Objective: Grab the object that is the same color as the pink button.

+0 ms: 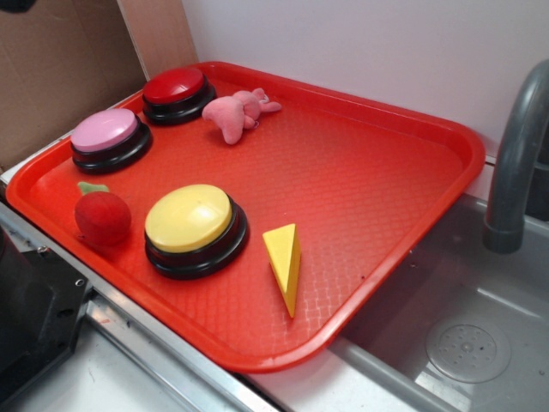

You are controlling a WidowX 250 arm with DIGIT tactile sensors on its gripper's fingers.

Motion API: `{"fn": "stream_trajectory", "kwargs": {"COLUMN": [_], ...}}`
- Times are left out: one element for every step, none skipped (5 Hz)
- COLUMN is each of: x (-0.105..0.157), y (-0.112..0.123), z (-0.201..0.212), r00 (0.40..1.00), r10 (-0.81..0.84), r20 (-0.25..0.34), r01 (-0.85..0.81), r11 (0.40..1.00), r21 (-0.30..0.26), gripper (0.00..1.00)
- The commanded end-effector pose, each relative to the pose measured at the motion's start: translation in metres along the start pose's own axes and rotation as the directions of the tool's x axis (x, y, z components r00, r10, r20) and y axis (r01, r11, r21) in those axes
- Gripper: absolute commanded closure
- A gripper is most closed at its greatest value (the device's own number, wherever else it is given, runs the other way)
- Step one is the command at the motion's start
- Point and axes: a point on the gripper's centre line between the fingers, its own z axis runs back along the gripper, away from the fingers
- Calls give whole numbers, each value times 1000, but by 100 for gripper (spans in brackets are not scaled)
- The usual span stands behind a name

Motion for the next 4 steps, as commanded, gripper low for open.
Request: {"fn": "stream_trajectory", "kwargs": {"x": [0, 28, 53, 79], "y": [0, 4, 6, 22], "z": [0, -14, -26, -50], "r00": [1000, 999, 996, 995], "r10": [0, -43, -45, -22], "r20": [0, 24, 81, 93], "r01": [0, 42, 44, 21], "r11": [1000, 999, 999, 1000], "r21": [0, 8, 17, 17], "gripper": [0, 0, 0, 0]}}
